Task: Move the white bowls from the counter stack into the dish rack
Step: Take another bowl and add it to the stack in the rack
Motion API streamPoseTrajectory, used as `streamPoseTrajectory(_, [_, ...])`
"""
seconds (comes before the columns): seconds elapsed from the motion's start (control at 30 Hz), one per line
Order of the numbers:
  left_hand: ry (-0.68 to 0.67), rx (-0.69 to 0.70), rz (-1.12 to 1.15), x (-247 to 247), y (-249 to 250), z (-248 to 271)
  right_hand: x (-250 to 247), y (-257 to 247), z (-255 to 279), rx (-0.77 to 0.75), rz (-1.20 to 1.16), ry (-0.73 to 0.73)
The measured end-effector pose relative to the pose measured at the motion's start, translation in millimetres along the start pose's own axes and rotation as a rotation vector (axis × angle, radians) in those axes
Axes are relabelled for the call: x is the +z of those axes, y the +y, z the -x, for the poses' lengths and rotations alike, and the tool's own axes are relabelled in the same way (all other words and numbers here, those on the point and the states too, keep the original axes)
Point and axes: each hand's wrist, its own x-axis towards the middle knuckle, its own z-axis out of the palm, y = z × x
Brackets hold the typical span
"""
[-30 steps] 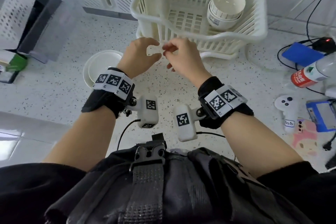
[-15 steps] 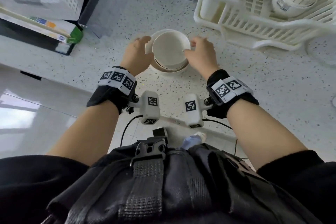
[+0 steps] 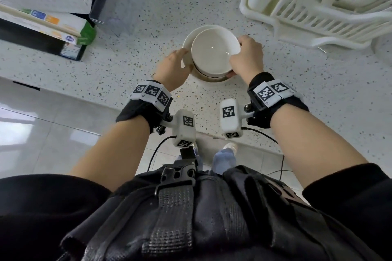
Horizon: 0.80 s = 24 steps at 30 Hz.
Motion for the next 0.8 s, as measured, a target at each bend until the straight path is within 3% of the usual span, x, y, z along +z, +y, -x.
streamPoseTrajectory(0.23, [-0.005, 0.031, 0.056, -4.5, -0.7, -2.6, -11.3, -10.6, 8.2, -0.037, -0.047, 0.079])
streamPoseTrajectory(0.47, [0.033, -0.014, 0.029, -7.7, 18.2, -6.1, -49.0, -24.0, 28.4, -0.071, -0.267, 0.109])
streamPoseTrajectory(0.8, [0.166, 0.157, 0.048, -15.1, 92.0, -31.7, -102.0, -3.4, 24.2, -0.041, -0.551, 0.282])
